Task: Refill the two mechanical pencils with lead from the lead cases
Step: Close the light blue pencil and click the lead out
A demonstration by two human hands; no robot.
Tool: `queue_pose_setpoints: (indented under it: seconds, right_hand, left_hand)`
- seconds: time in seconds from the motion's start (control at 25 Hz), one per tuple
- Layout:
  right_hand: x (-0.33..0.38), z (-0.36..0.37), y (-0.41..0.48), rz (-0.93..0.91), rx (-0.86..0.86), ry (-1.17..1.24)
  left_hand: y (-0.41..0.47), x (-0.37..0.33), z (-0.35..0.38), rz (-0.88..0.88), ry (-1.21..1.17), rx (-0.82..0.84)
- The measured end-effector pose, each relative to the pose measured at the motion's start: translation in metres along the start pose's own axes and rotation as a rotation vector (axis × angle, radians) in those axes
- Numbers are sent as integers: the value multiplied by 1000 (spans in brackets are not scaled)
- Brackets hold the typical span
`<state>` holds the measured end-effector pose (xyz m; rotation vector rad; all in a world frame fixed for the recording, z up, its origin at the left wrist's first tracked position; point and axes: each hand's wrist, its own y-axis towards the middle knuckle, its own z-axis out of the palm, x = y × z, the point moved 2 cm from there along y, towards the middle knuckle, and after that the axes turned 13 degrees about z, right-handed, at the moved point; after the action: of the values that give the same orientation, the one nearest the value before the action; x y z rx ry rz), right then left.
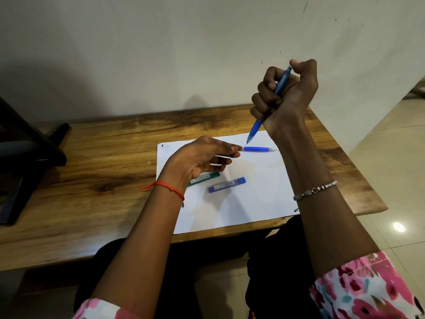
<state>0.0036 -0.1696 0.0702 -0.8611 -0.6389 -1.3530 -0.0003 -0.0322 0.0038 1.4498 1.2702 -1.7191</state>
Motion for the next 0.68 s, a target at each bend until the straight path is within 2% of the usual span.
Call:
queue_pose_setpoints:
  seconds: [0.36, 0.68]
  right_hand:
    - [-1, -5, 3, -16, -29, 48]
    - [-7, -15, 12, -55, 17, 158]
  left_hand:
    - [2, 2, -2, 22, -71, 62]
    - [0, -2, -1, 53, -273, 129]
